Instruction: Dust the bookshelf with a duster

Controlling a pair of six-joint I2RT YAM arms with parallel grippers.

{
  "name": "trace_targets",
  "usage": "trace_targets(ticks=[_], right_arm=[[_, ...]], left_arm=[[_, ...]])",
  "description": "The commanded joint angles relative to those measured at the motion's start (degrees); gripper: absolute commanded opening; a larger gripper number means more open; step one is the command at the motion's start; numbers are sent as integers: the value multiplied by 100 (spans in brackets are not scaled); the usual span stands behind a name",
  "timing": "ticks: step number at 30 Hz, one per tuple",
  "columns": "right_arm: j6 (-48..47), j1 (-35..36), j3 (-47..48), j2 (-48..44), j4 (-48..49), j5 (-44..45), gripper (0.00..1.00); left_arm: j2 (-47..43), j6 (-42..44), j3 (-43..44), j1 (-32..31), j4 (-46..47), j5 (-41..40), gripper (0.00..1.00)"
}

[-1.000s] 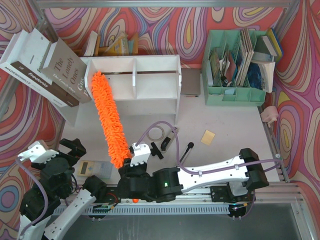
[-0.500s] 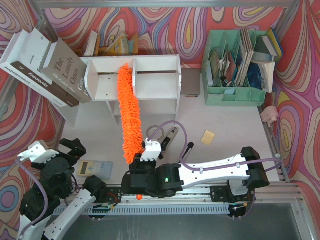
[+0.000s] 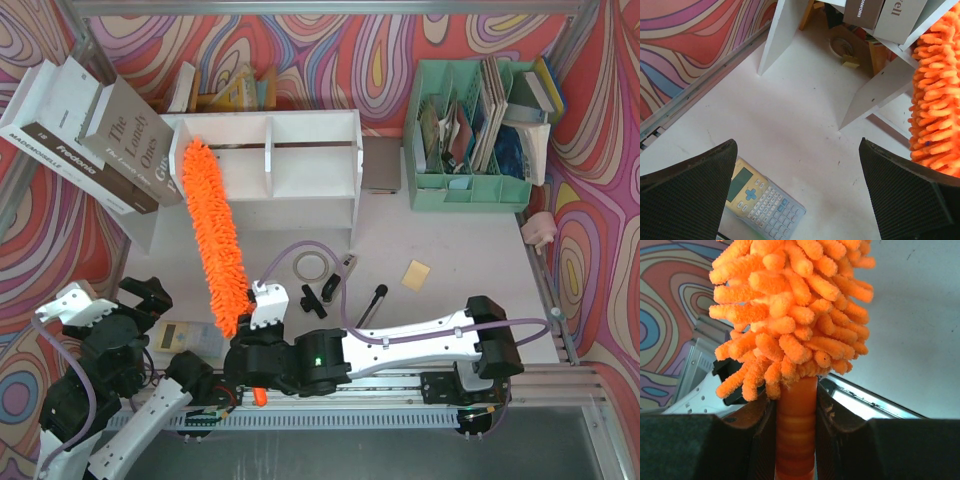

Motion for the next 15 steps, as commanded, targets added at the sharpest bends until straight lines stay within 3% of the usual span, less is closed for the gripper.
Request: trace_targets(ticks=[1, 9, 15], right_arm=[[-309, -1, 212, -10, 245, 70, 0], [786, 57, -486, -798, -331, 1107, 0], [1476, 283, -496, -957, -987, 1825, 0]], left_arm=[[47, 6, -63, -27, -19, -37, 98], [58, 20, -69, -27, -10, -28, 98], [58, 19, -65, -27, -10, -28, 98]])
